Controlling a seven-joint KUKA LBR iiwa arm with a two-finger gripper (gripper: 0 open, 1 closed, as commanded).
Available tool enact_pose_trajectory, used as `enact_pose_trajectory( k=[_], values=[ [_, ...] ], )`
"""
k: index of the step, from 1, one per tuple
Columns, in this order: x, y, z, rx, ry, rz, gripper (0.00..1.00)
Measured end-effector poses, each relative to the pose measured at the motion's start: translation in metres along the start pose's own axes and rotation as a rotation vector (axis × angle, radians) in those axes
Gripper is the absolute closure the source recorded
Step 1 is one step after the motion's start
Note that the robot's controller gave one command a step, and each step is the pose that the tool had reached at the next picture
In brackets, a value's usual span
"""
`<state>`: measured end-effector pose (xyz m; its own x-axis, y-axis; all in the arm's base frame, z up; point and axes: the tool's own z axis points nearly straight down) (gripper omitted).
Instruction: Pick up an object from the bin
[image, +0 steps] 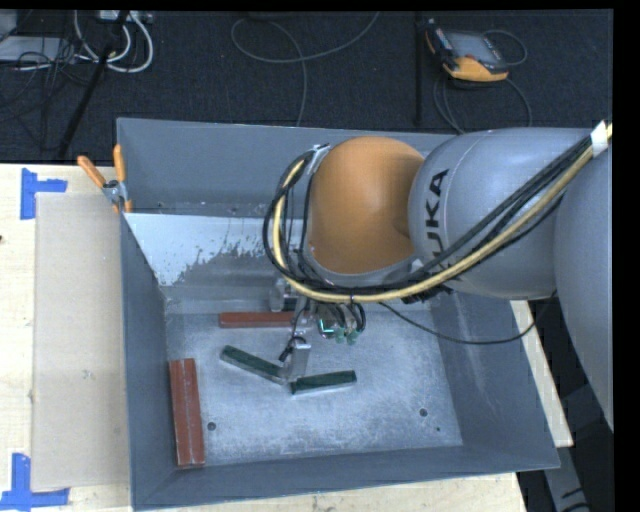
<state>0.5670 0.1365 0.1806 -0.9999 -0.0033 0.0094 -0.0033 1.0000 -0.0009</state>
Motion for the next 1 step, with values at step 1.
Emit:
enact_pose_trajectory(
  k=[1],
  values=[
    [0.0431, -0.0535, 0.1081, 0.002, 0.002, 0.068, 0.00]
  ],
)
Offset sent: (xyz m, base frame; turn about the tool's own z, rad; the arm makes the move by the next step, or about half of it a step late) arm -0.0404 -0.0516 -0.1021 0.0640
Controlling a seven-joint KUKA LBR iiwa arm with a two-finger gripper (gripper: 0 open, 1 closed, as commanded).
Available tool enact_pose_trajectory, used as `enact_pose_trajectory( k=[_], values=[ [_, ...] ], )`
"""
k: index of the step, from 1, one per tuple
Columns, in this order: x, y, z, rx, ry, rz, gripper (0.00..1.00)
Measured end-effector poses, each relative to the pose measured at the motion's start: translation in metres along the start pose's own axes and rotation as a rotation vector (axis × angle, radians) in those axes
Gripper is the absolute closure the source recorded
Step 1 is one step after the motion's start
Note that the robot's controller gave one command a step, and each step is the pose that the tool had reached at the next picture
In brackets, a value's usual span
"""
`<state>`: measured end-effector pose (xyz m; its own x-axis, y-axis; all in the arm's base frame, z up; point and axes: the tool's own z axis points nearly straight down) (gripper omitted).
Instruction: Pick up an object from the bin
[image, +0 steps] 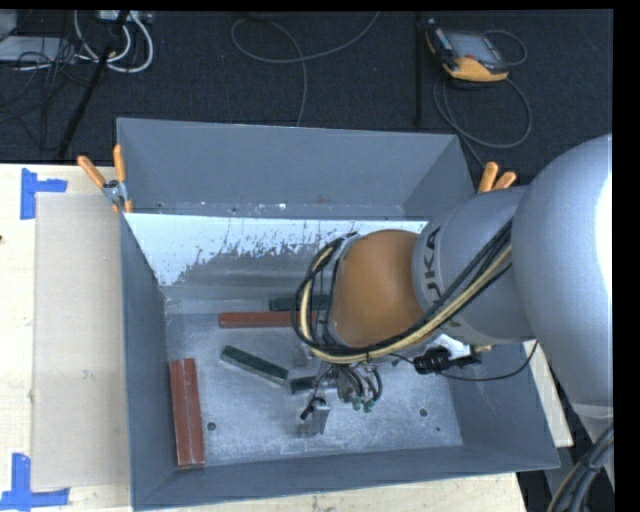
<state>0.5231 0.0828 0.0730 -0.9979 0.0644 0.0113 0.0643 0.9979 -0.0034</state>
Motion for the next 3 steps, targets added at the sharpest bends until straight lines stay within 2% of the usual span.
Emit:
enact_pose_trajectory(
  k=[1, 2, 3],
  values=[
    [-0.003, 0.002, -0.005, -0.004, -0.009, 0.001, 1.00],
    [0.028, -0.047, -0.082, -0.001, -0.016, -0.036, 1.00],
    [0.027, -0.050, -0.146, -0.004, -0.018, -0.030, 1.00]
  ],
)
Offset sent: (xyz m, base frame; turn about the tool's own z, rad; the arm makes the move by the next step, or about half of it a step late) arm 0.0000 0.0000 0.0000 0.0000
